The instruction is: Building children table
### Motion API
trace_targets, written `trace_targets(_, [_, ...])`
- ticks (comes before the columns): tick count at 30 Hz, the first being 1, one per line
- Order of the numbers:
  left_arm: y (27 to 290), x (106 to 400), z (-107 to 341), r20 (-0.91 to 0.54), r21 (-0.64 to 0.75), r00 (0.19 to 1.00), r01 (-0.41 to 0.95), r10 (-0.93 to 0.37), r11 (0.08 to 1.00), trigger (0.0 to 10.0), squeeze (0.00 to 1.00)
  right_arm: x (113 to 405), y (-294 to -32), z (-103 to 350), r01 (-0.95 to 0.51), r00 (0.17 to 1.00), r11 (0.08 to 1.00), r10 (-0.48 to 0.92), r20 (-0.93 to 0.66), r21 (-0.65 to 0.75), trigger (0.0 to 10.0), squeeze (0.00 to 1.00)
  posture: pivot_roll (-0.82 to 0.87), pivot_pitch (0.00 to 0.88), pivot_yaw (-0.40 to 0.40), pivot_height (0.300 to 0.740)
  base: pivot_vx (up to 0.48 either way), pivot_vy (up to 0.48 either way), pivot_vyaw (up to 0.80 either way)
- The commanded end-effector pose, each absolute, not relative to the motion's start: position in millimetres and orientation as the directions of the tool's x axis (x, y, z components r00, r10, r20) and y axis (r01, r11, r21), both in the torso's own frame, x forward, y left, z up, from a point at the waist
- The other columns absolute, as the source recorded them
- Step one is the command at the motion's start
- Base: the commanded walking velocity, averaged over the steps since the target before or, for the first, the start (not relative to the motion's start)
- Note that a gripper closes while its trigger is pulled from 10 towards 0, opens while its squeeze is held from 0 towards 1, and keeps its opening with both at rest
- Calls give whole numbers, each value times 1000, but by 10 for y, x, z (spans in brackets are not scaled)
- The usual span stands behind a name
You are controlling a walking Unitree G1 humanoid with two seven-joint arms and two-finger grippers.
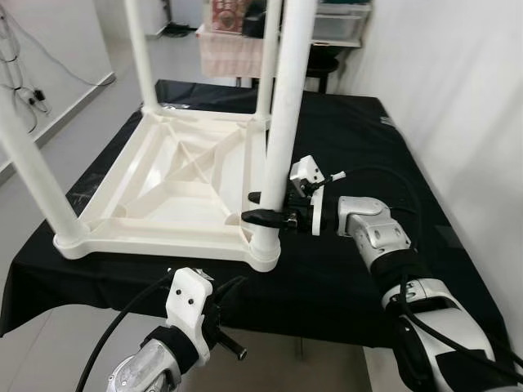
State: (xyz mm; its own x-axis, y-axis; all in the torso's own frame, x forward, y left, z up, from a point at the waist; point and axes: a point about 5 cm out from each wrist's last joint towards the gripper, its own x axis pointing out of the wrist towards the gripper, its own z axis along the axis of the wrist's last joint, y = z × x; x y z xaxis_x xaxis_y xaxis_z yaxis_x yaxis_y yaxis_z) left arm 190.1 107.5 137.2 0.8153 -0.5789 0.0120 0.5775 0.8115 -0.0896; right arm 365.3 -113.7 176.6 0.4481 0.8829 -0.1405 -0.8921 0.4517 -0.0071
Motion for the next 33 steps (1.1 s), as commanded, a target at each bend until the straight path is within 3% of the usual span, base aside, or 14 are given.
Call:
trace_targets(1, [1100,1852,1383,7,-83,829,557,-559,826,10000,0,3571,-1367,1421,-581,785,814,560,-265,0,0,0,48,48,-73,740,0,0,0])
trace_targets(4, [1137,1847,1387,9,-74,838,545,-546,835,10000,0,3165,-1447,1244,-343,898,938,311,-313,-54,0,0,52,53,-65,740,0,0,0])
trace_targets(11, [1189,1905,1365,5,-57,846,532,-533,845,10000,0,3119,-1392,1269,-375,890,922,329,-316,-97,0,0,30,41,-37,740,0,0,0])
trace_targets(12, [1199,1919,1362,3,-51,846,532,-533,845,10000,0,3169,-1388,1269,-373,892,922,326,-312,-103,1412,0,40,38,-37,740,0,0,0])
trace_targets(13, [1199,1919,1362,3,-51,846,532,-533,845,10000,0,3169,-1388,1269,-373,892,922,326,-312,-103,1412,0,40,38,-37,740,0,0,0])
trace_targets(14, [1207,1924,1361,1,-48,848,530,-531,847,10000,0,3221,-1383,1277,-367,896,922,316,-311,-121,10000,0,41,34,-31,740,0,0,0])
trace_targets(17, [1216,1928,1360,0,-47,852,524,-524,851,10000,0,3294,-1366,1326,-387,895,915,342,-286,-117,10000,0,49,30,-32,740,0,0,0])
trace_targets(18, [1219,1930,1359,1,-48,854,520,-520,853,10000,0,3379,-1364,1399,-412,892,905,377,-248,-103,10000,1000,55,28,-33,740,0,0,0])
trace_targets(23, [1203,1941,1349,0,-58,854,519,-520,853,10000,0,3508,-1358,1725,-564,824,816,546,-150,-129,10000,1000,61,17,-44,740,0,0,0])
trace_targets(24, [1193,1945,1348,-1,-57,852,523,-524,850,10000,0,3517,-1371,1745,-609,792,785,593,-145,-116,10000,216,69,16,-51,740,0,0,0])
trace_targets(26, [1186,1947,1349,-1,-56,850,526,-527,849,10000,0,3519,-1381,1757,-636,770,765,622,-142,-102,10000,216,71,16,-54,740,0,0,0])
trace_targets(27, [1179,1950,1349,0,-56,849,528,-528,848,10000,0,3511,-1383,1776,-683,729,724,672,-129,-92,10000,0,75,15,-58,740,0,0,0])
trace_targets(30, [1167,1954,1348,3,-57,849,528,-529,847,10000,0,3490,-1383,1791,-763,646,641,754,-119,-76,10000,0,77,12,-60,740,0,0,0])
trace_targets(33, [1127,1971,1338,10,-71,841,540,-541,838,10000,0,3516,-1423,1810,-901,435,429,888,-151,-70,10000,0,83,4,-72,740,0,0,0])
